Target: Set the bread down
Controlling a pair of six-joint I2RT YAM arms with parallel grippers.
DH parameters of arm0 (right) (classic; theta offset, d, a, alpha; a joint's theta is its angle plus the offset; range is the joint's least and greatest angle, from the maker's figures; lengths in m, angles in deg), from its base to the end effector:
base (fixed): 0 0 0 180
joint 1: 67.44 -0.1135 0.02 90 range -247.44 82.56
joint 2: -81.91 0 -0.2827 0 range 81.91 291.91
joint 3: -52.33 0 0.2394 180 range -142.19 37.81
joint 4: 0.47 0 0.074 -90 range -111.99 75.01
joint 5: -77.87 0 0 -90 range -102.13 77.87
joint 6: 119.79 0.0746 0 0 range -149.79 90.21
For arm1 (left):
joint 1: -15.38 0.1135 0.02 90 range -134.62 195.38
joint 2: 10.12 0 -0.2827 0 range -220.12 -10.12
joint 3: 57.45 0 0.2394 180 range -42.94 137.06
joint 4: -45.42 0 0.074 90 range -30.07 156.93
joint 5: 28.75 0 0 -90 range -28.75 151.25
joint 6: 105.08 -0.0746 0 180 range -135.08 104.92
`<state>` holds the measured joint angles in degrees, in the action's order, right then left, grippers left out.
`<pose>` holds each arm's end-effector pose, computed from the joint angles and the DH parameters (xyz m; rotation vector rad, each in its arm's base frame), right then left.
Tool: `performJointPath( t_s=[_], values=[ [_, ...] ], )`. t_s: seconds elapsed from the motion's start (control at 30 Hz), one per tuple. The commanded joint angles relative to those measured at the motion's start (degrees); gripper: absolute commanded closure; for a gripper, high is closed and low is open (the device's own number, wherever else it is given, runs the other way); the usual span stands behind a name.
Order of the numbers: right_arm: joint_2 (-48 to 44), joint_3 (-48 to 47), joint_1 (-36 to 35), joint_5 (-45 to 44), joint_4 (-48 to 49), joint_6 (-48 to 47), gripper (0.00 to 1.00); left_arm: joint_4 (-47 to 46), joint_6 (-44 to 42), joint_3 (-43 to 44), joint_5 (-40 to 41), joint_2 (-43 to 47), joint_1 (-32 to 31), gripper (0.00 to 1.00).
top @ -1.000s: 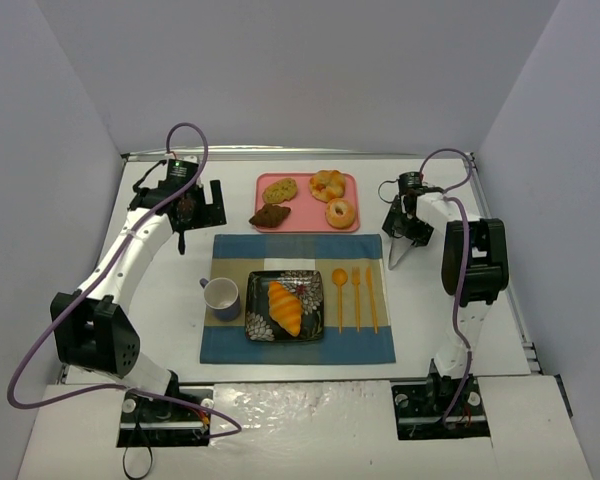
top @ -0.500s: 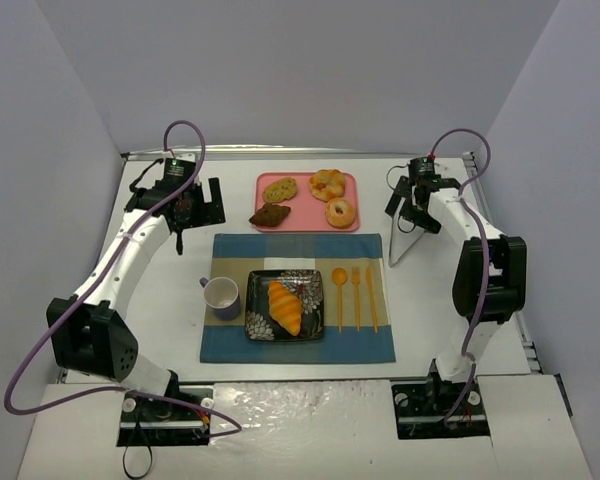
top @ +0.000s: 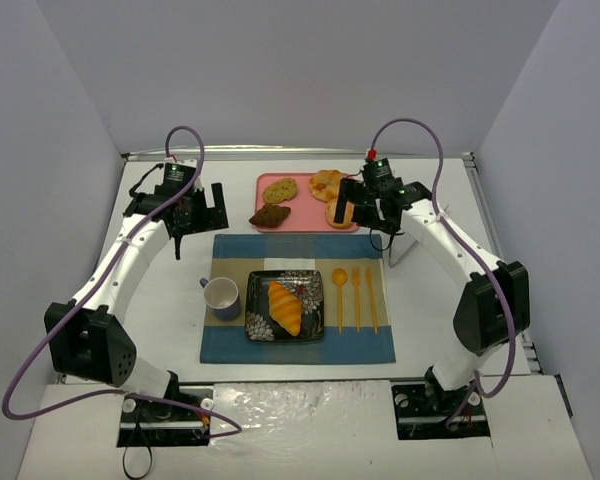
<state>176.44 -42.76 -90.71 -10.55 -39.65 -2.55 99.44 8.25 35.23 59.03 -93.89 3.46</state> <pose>0.3646 0.1590 0.3049 0.0642 2.2928 0.4994 0.3229 -0.0711 0.3264 -0.2180 2.3741 -0.3422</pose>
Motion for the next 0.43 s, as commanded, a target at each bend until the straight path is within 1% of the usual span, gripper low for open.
performJointPath(
  t_s=[0.0, 0.4],
  values=[
    [-6.4, -1.3, -3.2, -0.2, 1.3, 1.0, 0.0, -2.3, 0.9, 0.5, -1.4, 3.7, -0.3, 0.03],
    [-8.4, 0.8, -3.7, -1.3, 1.7, 0.7, 0.0, -2.0, 0.8, 1.1, -1.6, 3.8, -0.6, 0.03]
  ],
)
